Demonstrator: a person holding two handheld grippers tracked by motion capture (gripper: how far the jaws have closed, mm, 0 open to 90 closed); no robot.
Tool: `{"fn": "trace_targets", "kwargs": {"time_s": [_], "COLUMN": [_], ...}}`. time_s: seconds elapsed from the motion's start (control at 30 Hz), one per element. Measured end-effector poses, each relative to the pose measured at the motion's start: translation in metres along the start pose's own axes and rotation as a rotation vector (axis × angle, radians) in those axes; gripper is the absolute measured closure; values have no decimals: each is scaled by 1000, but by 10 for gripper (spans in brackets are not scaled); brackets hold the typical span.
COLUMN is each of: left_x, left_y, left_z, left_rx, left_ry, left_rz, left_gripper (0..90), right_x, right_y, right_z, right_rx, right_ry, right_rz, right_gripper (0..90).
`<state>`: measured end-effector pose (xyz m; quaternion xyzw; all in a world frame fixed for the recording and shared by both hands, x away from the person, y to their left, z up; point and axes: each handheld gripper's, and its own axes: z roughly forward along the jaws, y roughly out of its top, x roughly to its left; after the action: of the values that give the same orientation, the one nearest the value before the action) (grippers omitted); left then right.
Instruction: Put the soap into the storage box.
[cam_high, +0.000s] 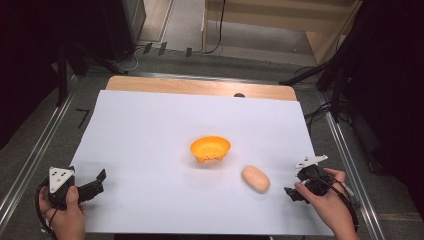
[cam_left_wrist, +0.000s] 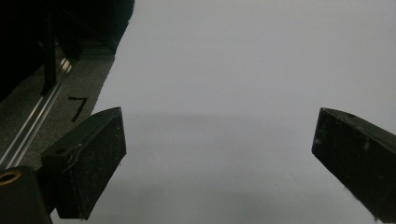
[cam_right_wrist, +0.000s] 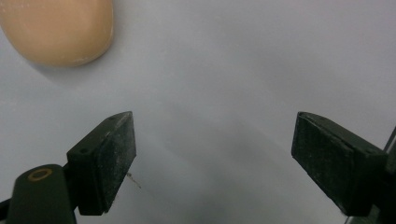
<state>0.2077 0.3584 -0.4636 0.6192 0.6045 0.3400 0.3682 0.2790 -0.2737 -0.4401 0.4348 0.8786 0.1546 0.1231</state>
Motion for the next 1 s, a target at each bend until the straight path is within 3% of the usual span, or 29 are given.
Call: {"fn": "trace_targets", "kwargs": {"time_s": [0.1, 0.27, 0.73, 1.0], "left_x": [0, -1, -1, 0], "left_y": [0, 0, 0, 1], "left_z": [0, 1, 1, 1], "left_rx": [3, 5, 10, 14], "left_ry": [1, 2, -3, -4], "left_rz": [1, 4, 1, 1], "left_gripper": [34, 34, 34, 34], "right_x": [9, 17, 43, 55], "right_y": [9, 20, 55, 68], "right_z": [4, 7, 17, 22], "right_rx": [44, 69, 96, 90], "right_ry": [7, 29, 99, 129], "right_rz": [-41, -75, -129, -127], "right_gripper": [137, 133, 85, 71]}}
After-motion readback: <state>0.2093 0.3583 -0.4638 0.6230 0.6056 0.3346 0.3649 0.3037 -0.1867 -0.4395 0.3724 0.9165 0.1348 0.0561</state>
